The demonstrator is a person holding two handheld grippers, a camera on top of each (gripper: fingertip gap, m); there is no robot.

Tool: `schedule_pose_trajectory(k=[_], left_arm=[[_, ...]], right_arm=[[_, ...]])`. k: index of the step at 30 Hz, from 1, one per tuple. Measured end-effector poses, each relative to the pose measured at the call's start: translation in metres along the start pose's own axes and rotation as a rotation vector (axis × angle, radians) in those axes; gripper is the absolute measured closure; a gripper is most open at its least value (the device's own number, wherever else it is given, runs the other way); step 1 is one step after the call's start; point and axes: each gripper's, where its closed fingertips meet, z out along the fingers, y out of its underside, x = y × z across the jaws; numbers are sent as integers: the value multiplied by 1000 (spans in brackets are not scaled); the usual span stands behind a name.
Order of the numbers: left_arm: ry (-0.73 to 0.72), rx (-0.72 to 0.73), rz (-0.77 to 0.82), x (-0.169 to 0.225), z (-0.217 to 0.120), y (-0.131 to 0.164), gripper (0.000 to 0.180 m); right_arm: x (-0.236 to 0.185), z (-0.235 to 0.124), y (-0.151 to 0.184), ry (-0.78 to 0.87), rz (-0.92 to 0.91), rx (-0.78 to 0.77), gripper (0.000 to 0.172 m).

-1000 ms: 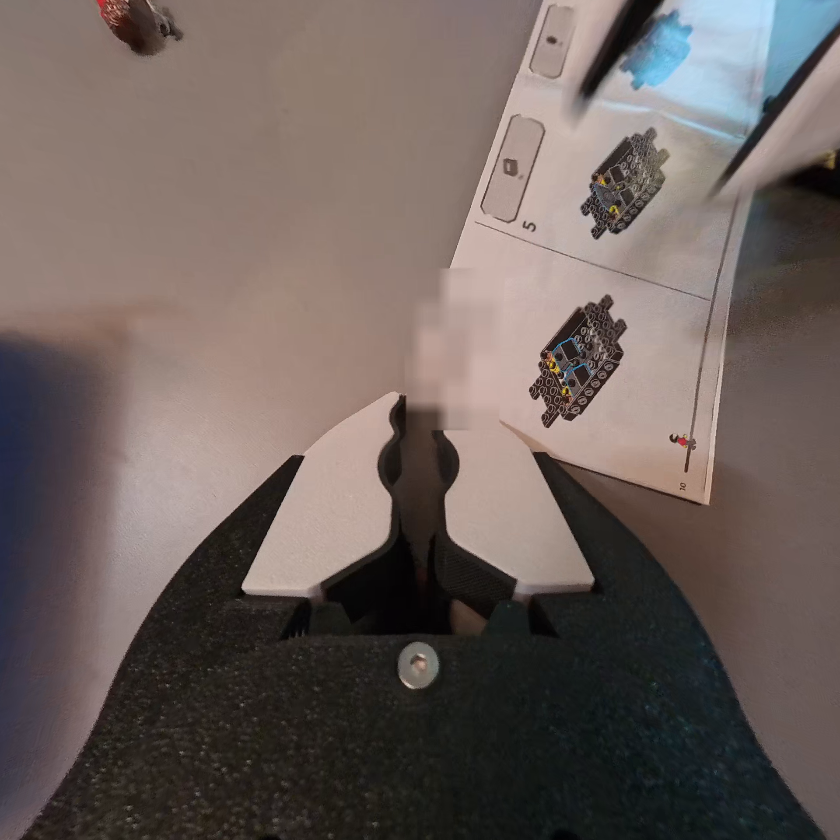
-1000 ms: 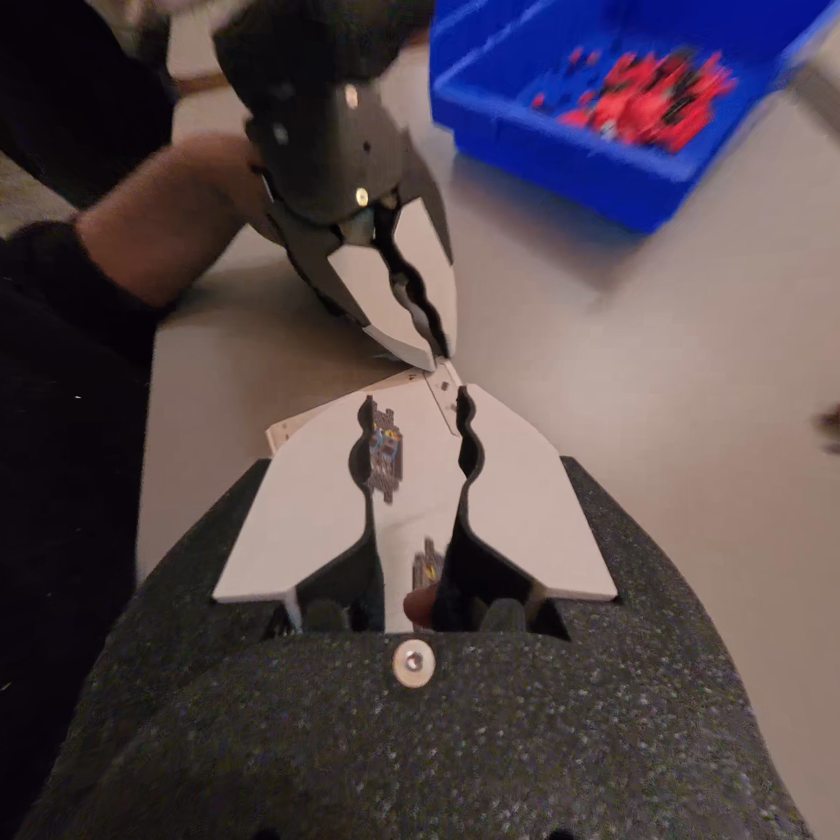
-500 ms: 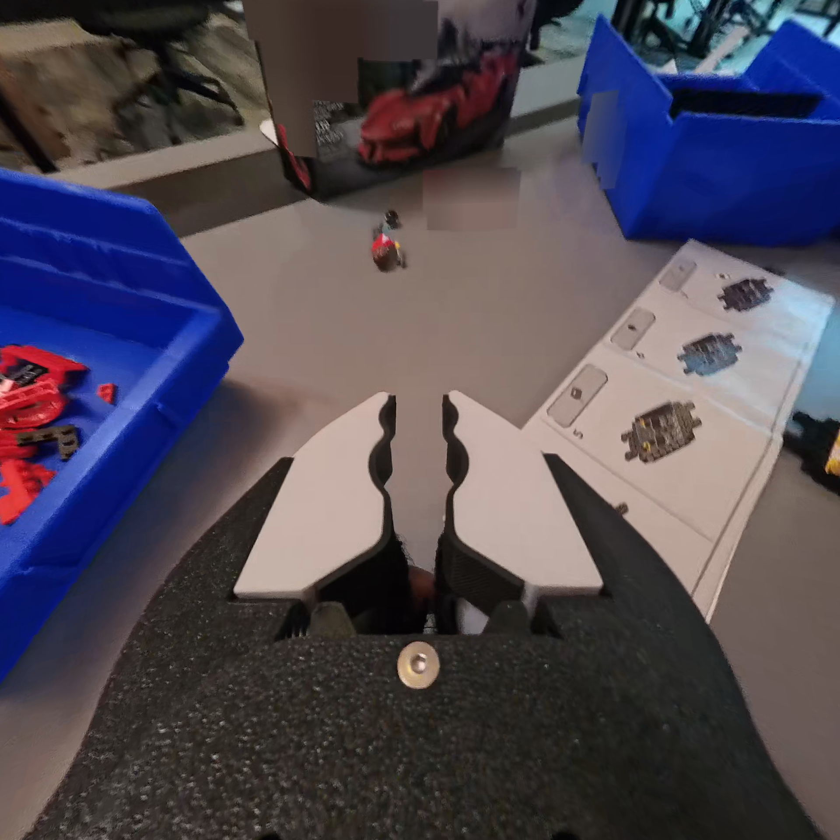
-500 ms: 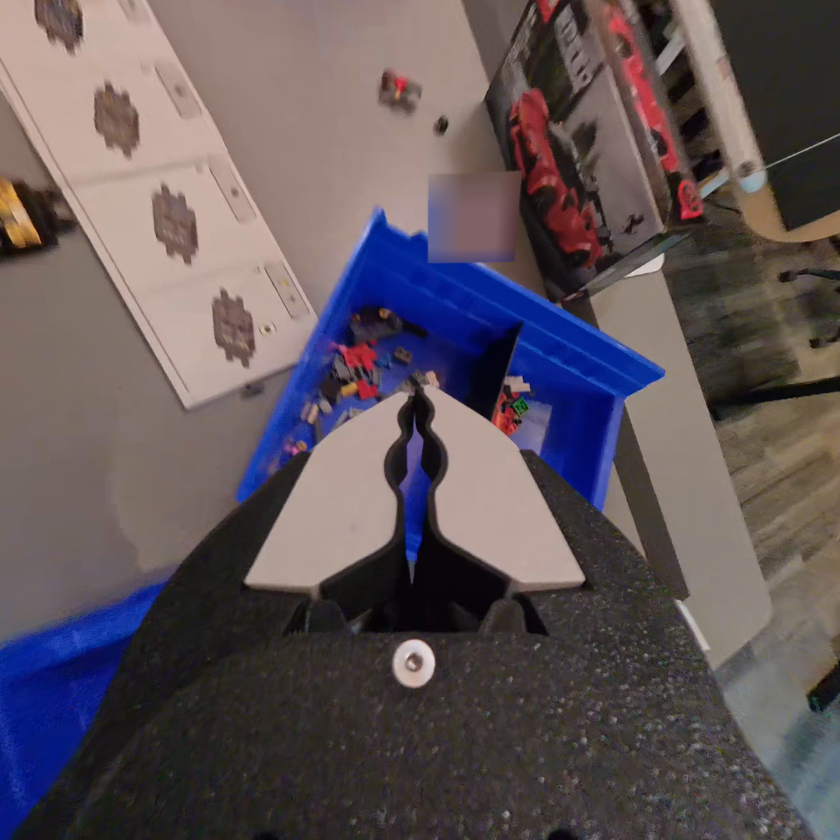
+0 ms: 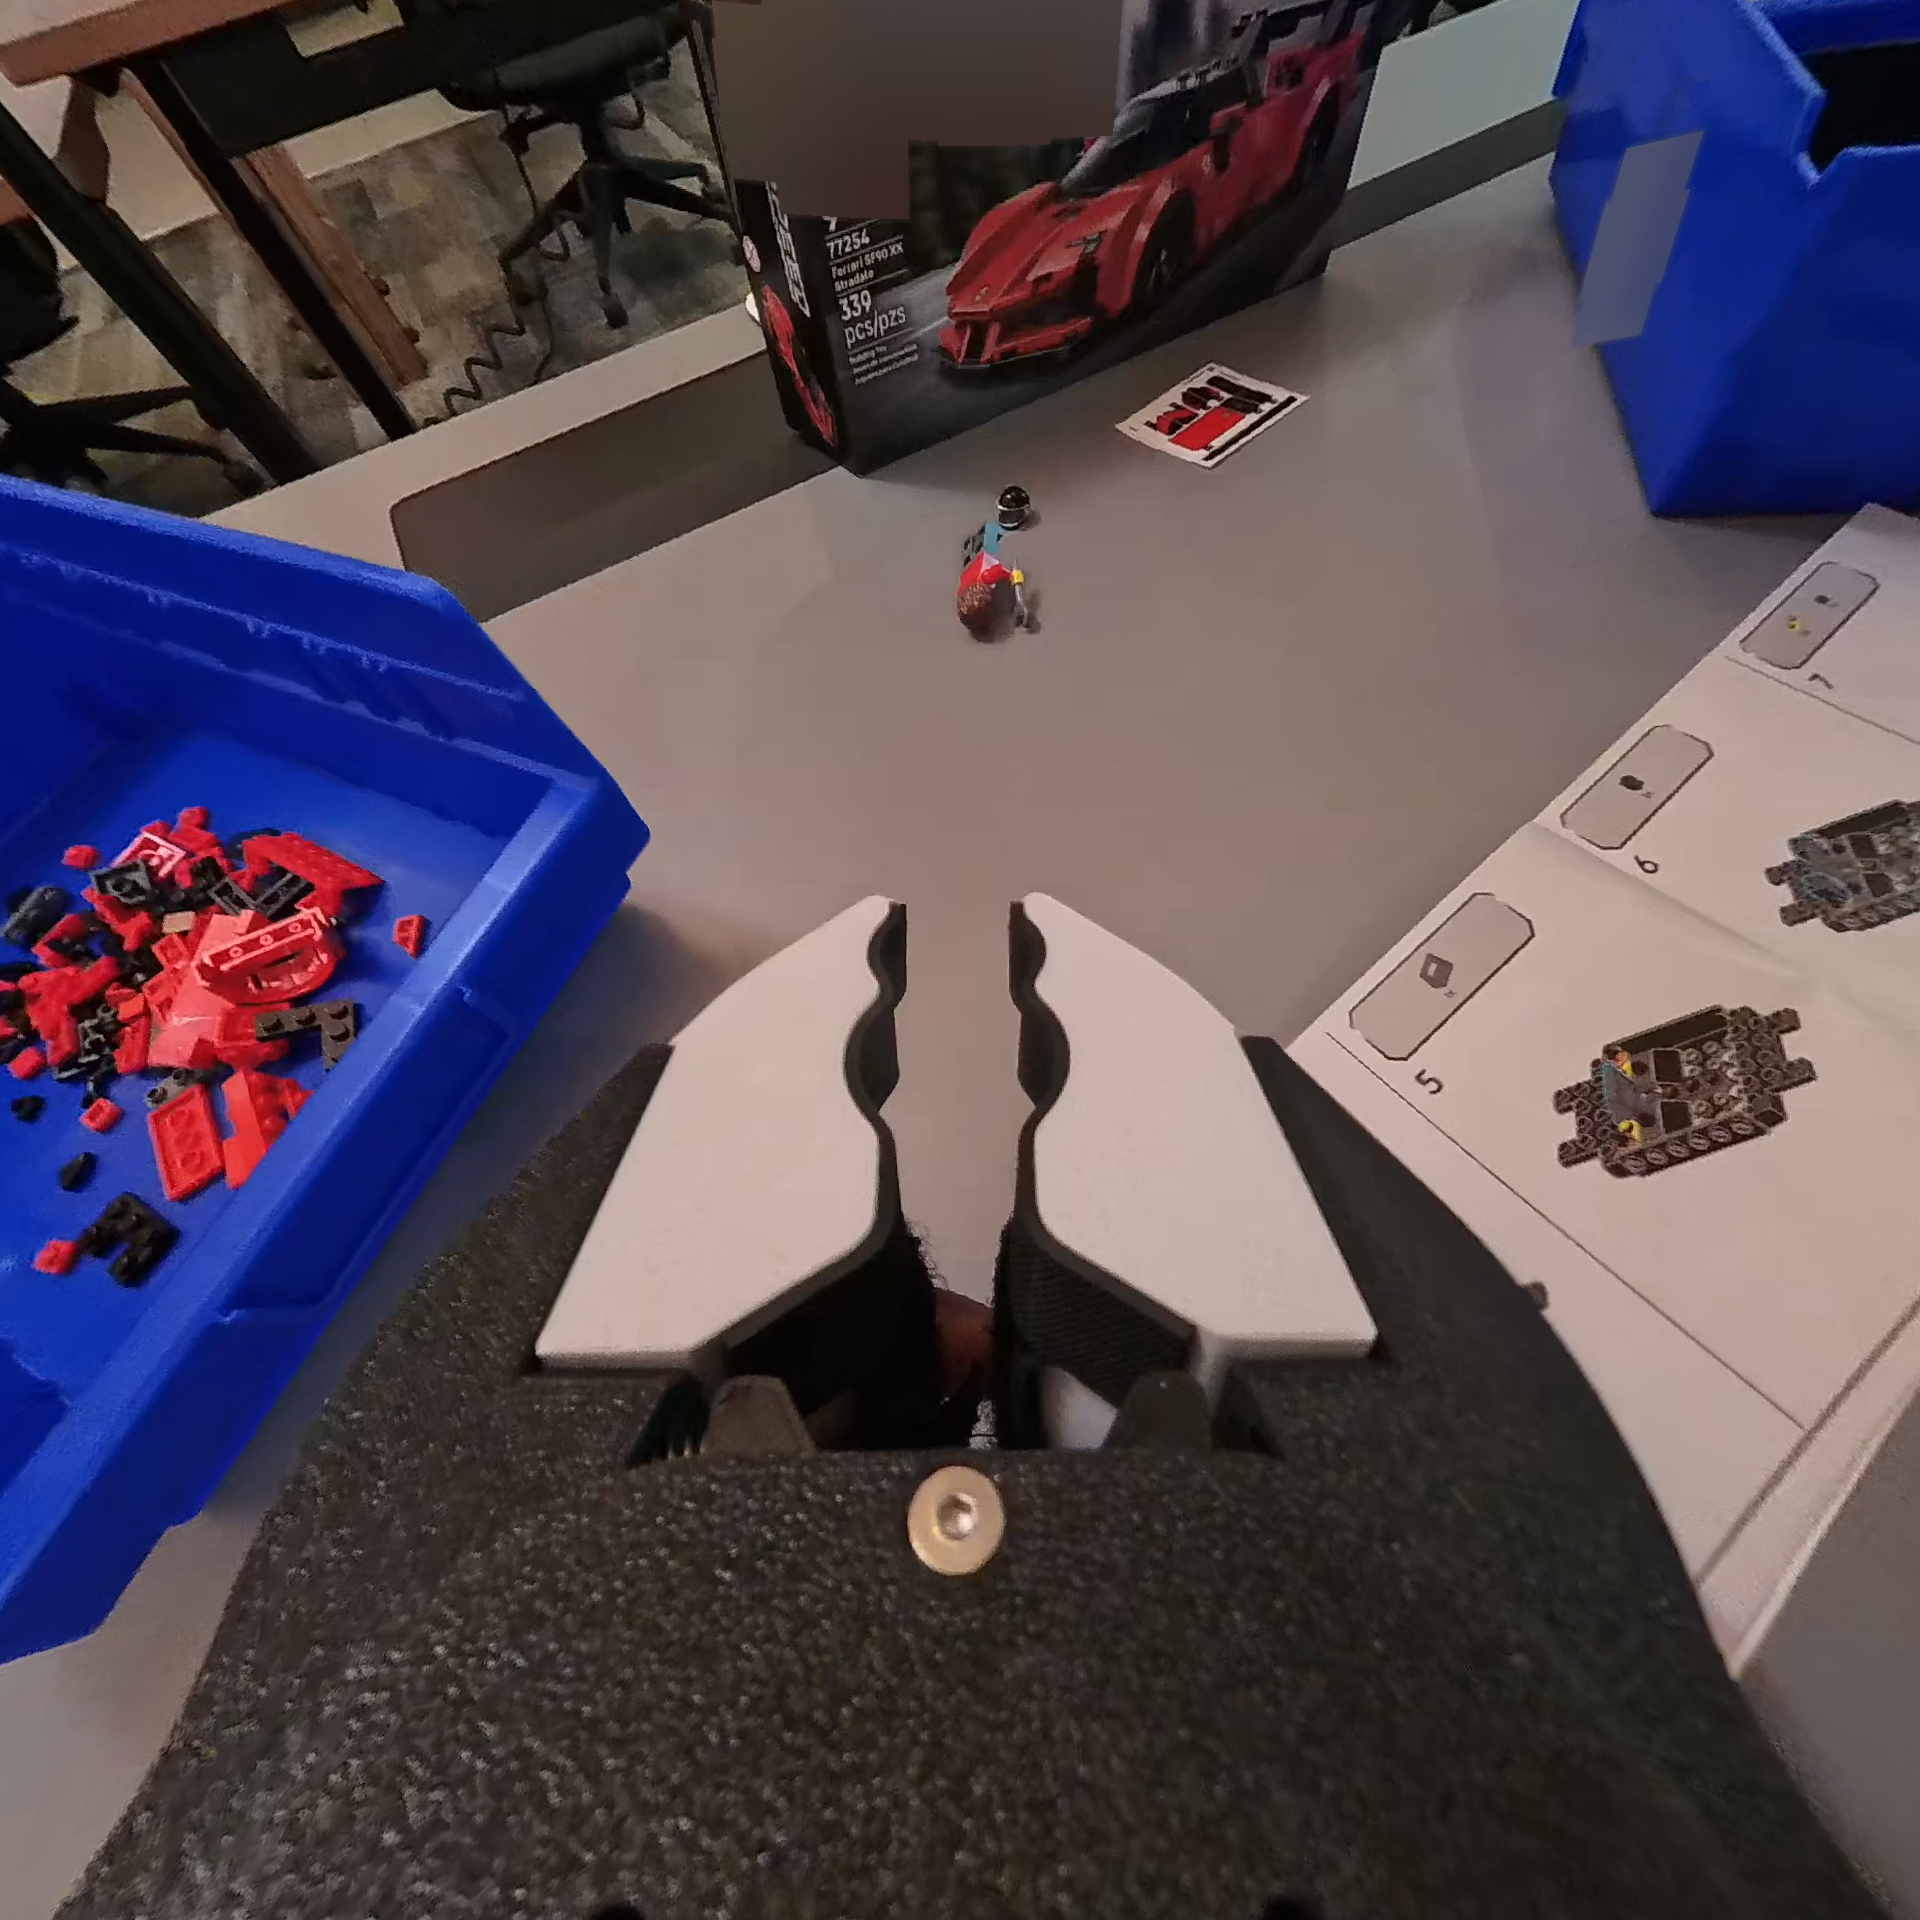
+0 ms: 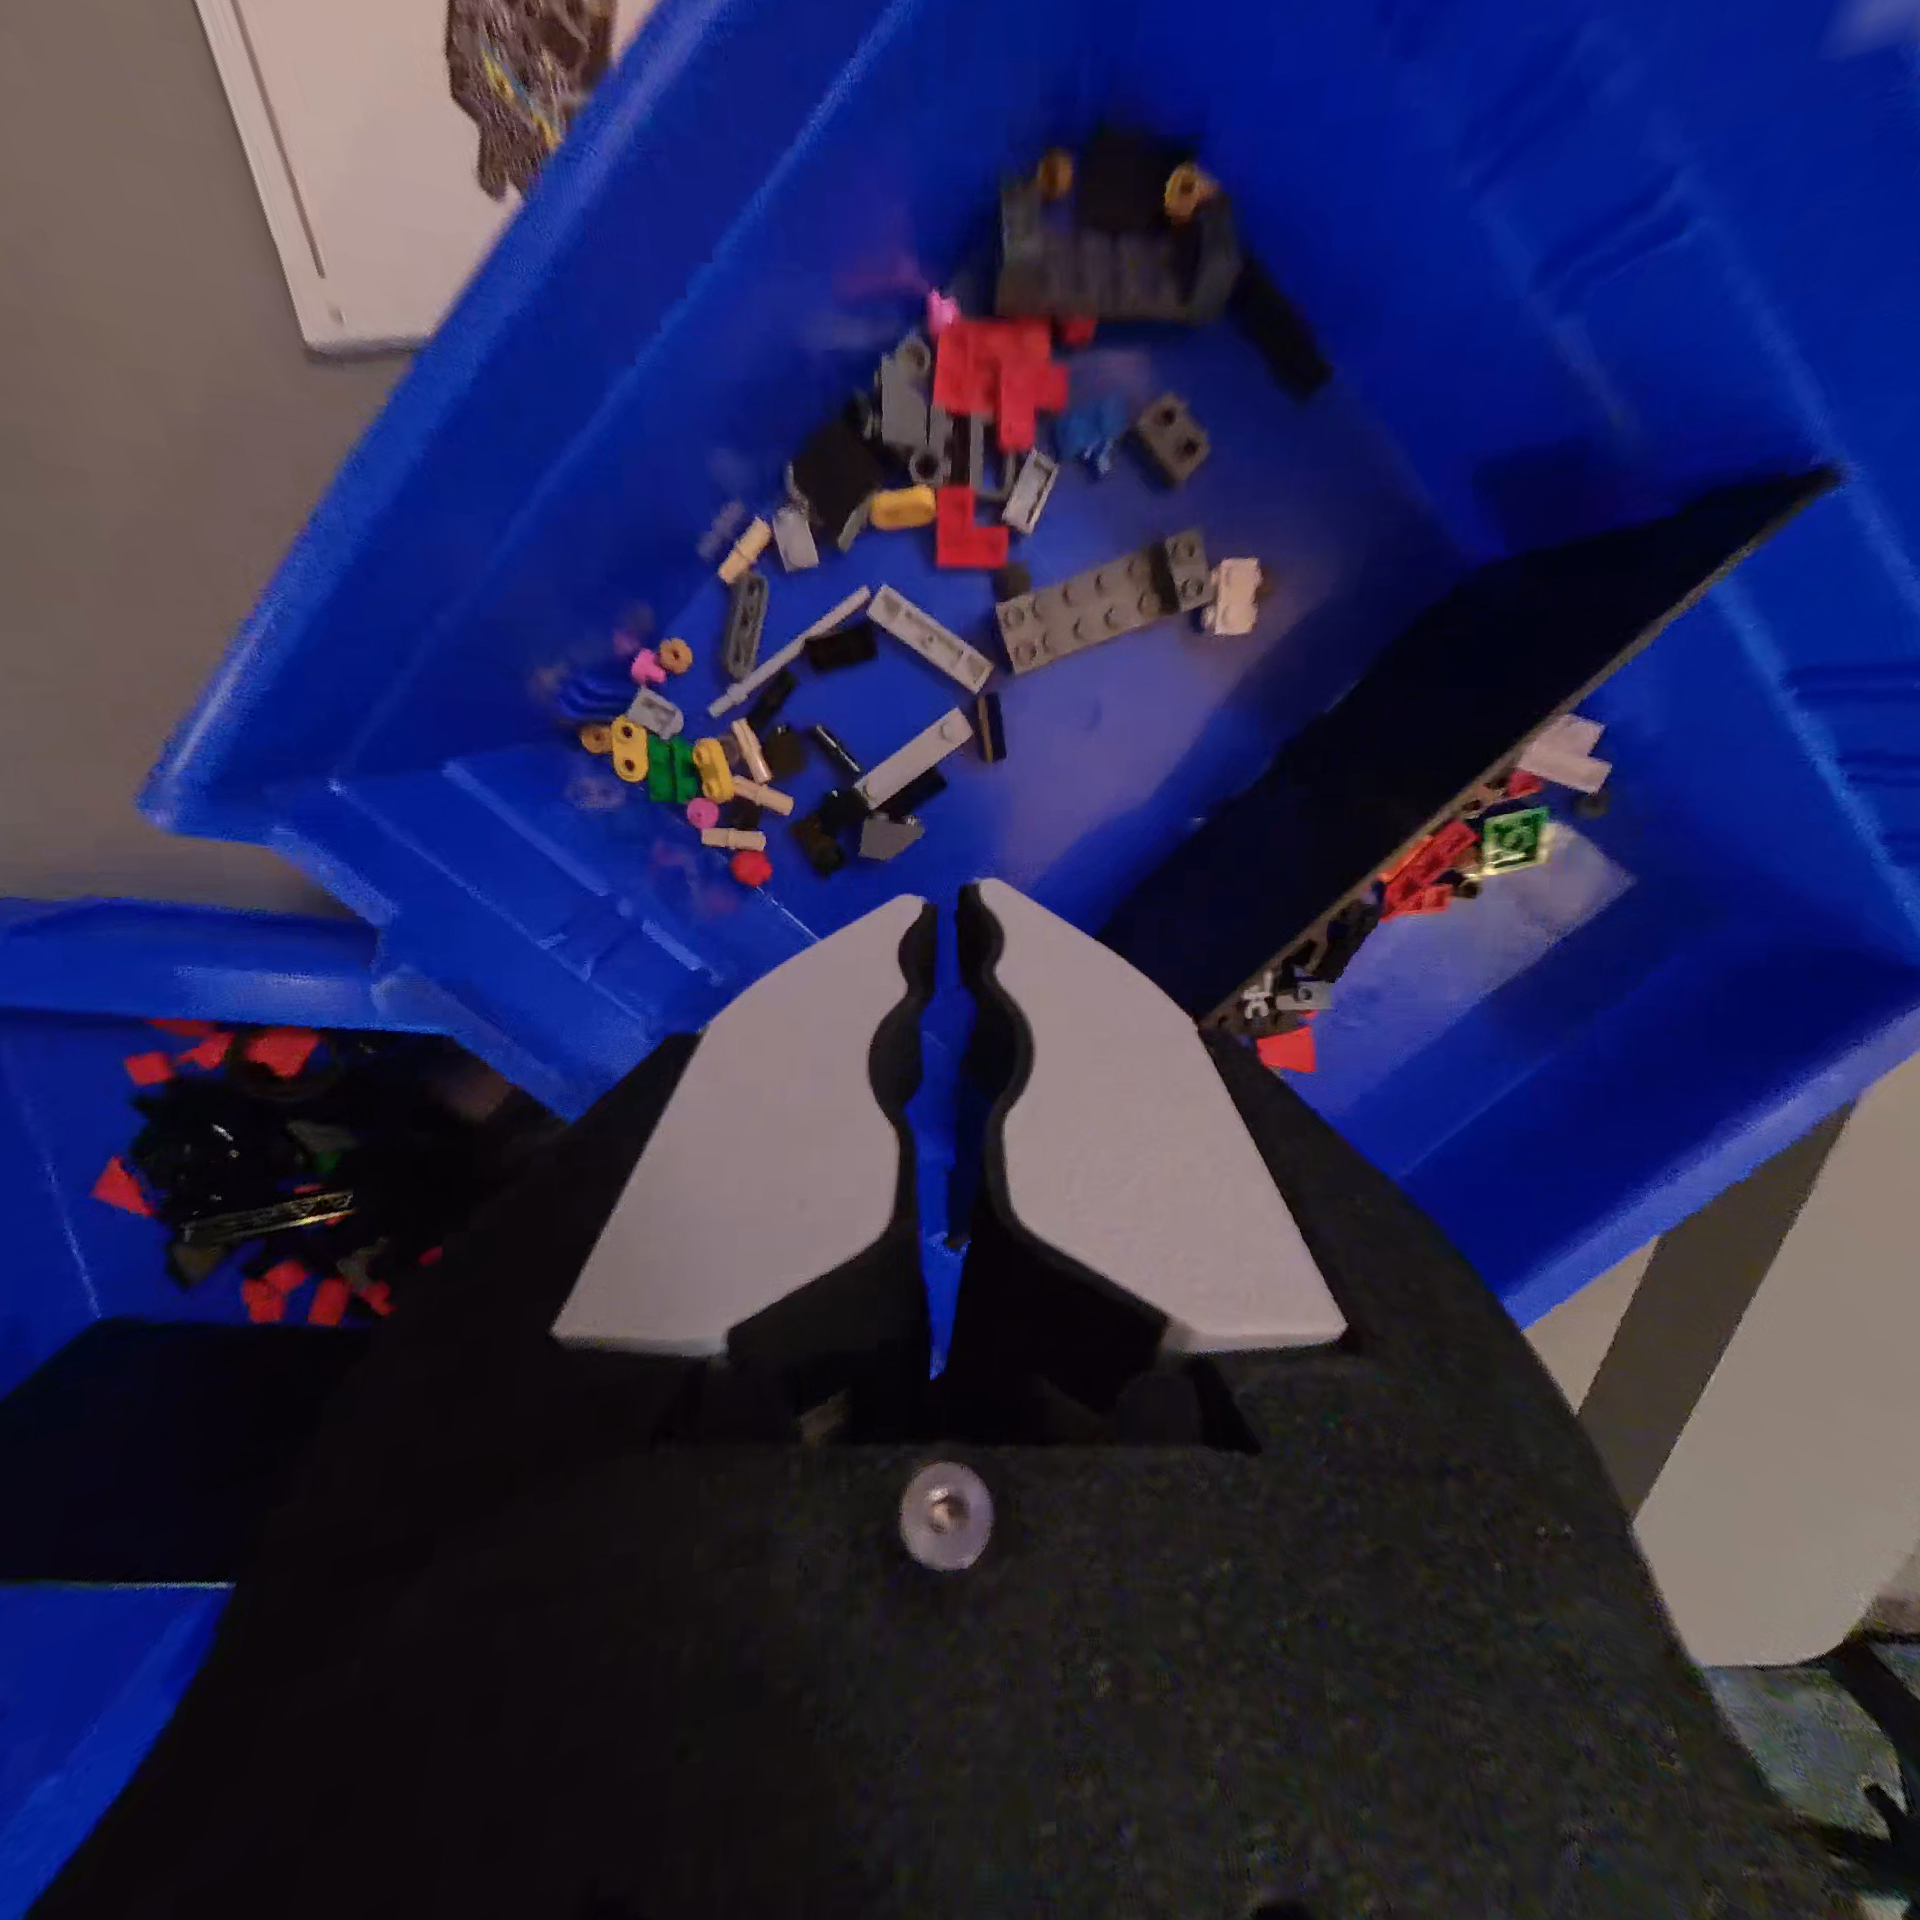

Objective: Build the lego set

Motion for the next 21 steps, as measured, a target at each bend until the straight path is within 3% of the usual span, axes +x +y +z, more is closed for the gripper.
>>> schedule_pose_trajectory(k=[11,21], left_arm=[[1,3,19,0,7,3,162],[7,-10,58,0,-2,11,162]], right_arm=[[11,54,-10,96,76,-138,160],[13,73,-10,101,97,-211,163]])
